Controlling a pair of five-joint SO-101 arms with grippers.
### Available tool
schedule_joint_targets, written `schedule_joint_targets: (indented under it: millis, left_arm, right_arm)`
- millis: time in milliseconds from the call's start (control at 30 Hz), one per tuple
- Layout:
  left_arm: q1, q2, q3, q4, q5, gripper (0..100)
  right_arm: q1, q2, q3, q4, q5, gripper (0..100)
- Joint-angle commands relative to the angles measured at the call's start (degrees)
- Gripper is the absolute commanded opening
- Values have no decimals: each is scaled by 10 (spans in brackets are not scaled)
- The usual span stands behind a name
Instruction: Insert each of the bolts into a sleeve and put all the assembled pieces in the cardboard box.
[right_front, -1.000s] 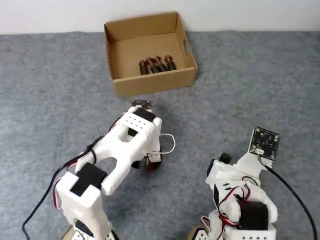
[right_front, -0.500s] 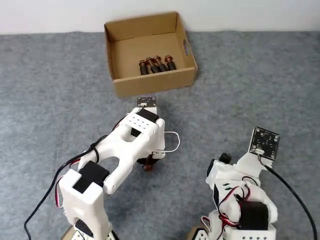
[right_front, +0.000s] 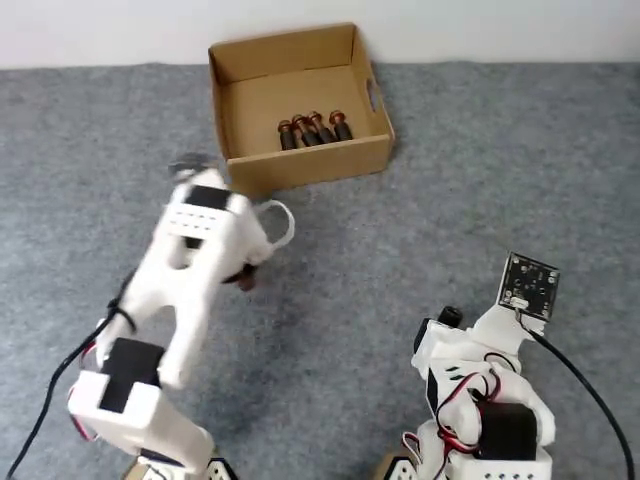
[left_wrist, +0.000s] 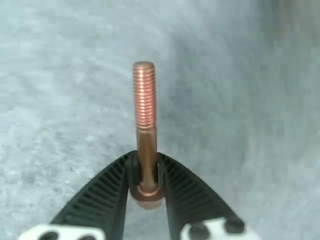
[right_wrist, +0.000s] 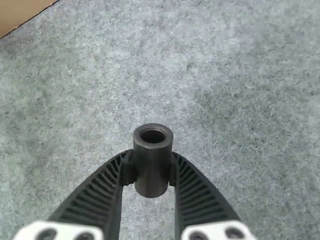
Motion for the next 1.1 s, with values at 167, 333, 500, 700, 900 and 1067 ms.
schedule_joint_targets:
  millis: [167, 333, 500, 700, 900, 1067]
  left_arm:
    - [-59, -33, -24, 7, 263, 6]
    - [-62, -33, -18, 21, 303, 7]
    - [-62, -33, -12, 21, 334, 8]
    - [-60, -33, -13, 21, 318, 76]
    - [-50, -35, -15, 47, 287, 198]
    - [-50, -39, -16, 89, 147, 201]
  right_arm:
    - [6, -3, -5, -12, 4, 9]
    - [6, -3, -5, -12, 4, 9]
    - [6, -3, -5, -12, 4, 9]
    - [6, -3, -5, -12, 4, 9]
    - [6, -3, -5, -12, 4, 9]
    - [6, -3, -5, -12, 4, 9]
